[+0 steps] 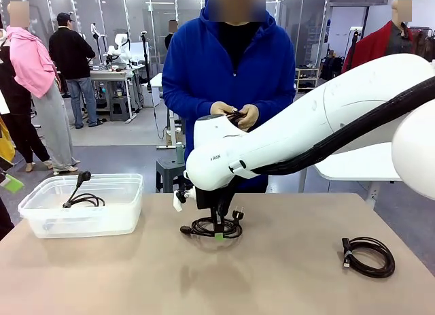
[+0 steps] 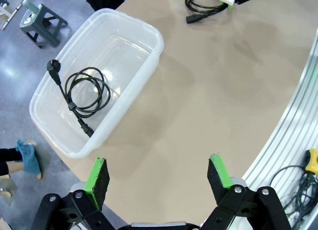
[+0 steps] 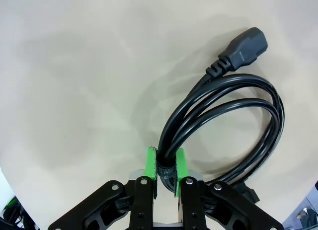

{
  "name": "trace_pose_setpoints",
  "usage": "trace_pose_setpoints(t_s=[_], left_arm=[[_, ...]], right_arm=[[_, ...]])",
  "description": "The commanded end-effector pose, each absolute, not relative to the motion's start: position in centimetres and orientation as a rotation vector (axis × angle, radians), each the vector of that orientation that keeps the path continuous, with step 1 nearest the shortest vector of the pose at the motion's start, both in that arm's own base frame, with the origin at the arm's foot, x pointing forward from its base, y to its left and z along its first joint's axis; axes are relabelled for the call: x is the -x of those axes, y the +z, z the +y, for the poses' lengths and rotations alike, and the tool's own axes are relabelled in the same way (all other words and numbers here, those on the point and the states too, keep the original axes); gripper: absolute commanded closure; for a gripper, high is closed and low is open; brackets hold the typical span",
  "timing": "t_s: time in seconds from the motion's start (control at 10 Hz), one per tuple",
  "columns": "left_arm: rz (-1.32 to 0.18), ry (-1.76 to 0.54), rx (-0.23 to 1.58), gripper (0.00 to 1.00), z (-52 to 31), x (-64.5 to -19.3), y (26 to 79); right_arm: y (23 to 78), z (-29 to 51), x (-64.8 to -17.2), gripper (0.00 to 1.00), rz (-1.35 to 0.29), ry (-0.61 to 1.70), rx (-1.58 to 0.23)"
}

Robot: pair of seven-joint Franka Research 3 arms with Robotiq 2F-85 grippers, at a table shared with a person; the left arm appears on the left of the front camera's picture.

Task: Organize and store the cables.
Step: Place the Power Cable into the Organizing box.

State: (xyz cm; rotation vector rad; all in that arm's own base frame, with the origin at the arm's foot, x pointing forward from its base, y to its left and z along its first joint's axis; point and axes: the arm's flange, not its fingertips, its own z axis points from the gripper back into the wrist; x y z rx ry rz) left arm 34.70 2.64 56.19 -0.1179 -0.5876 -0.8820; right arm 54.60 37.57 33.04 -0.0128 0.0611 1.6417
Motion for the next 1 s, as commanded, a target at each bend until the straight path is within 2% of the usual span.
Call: trace_pose_setpoints(t_s=[0.0,0.3,0.4,0.5,0.6,0.7,0.8,0.9], left_arm=[[-0.585,-0.883,0.107,0.00,2.5,-34.6,56.3],[-0.585,-0.883,0.107,0.00,2.5,-34.6,56.3],[-0.585,-0.883,0.107,0.00,2.5,-34.6,56.3],[-0.585,-0.883,0.107,0.00,2.5,-34.6,56.3],[-0.585,-0.883,0.107,0.00,2.5,-34.6,56.3],[-0.585,-0.883,0.107,0.00,2.5,-34.6,56.3],[-0.585,-0.883,0.107,0.00,2.5,-34.6,56.3],[-0.585,-0.883,0.107,0.00,2.5,-34.6,56.3]], right_arm=[[32.5,37.6,-54.8,0.82,0.046,1.655,-0.062],[30.7,37.9,-54.7,0.82,0.088,1.664,-0.120],[30.7,37.8,-54.6,0.76,0.088,1.661,-0.123],[30.8,37.7,-54.6,0.63,0.089,1.654,-0.128],[31.0,37.6,-54.5,0.39,0.085,1.654,-0.124],[31.4,37.5,-54.3,0.26,0.085,1.651,-0.122],[31.9,37.3,-54.2,0.02,0.076,1.644,-0.122],[32.6,37.1,-53.9,0.00,0.061,1.639,-0.124]])
